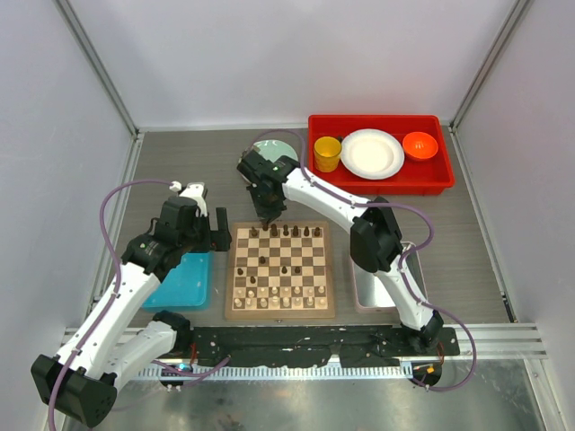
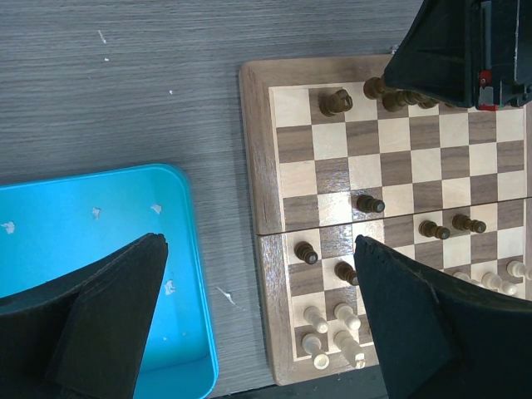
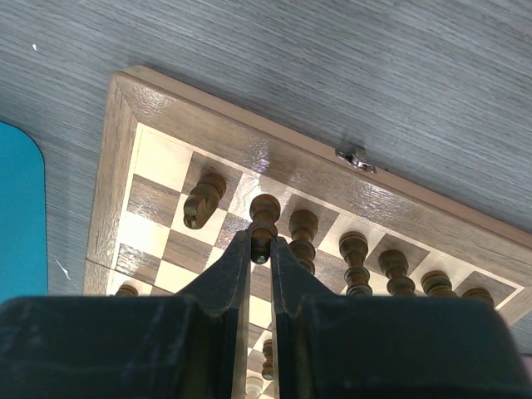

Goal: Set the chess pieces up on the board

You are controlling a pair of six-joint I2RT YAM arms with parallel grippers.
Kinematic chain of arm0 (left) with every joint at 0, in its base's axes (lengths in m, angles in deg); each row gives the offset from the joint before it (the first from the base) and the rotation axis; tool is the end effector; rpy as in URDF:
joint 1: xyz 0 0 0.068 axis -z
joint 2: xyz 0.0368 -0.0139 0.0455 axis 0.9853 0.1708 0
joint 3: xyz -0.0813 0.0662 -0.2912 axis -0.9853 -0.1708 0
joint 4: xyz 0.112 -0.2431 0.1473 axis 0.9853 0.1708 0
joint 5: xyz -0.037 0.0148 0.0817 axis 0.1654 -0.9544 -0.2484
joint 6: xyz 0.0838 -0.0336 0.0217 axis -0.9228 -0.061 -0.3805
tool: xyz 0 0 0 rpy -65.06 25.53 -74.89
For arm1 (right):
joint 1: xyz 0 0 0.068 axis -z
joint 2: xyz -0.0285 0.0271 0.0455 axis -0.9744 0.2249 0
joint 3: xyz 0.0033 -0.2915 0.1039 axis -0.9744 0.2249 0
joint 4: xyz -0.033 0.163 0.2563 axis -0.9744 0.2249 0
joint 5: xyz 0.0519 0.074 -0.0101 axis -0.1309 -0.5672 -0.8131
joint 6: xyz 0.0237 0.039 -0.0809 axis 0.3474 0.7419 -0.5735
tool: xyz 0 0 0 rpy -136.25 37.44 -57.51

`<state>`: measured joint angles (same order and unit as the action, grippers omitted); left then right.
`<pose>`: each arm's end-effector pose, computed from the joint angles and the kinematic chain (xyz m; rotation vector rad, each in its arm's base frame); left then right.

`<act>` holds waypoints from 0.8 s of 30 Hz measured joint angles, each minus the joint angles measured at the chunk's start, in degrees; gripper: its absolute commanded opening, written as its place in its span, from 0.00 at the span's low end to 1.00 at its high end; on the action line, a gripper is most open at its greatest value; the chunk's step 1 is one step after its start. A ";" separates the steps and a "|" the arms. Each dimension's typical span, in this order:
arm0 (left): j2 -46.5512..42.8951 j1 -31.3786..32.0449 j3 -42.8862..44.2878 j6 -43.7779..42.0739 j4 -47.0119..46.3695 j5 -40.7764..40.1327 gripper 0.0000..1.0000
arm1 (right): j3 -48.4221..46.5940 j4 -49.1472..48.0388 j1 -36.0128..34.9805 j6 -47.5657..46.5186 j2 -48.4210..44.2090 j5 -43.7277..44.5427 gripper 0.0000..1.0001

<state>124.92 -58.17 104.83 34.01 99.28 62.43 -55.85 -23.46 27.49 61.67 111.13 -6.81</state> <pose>0.2190 -0.0815 0.2858 -0.0352 2.3496 -0.2899 0.3776 0.4355 0.2165 -0.5388 2.7323 0.2839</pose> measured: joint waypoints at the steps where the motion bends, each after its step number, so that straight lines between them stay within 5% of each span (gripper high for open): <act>1: 0.00 0.00 0.00 0.00 0.00 0.00 1.00 | 0.00 -0.09 -0.02 -0.02 0.00 -0.11 0.01; 24: 0.00 0.00 0.00 0.00 0.00 0.00 1.00 | 0.00 -0.35 -0.26 -0.83 1.05 -1.38 0.01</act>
<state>124.92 -58.17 104.83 34.01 99.28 62.43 -55.85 -23.81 27.22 60.84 112.17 -8.19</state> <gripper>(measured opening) 0.996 0.148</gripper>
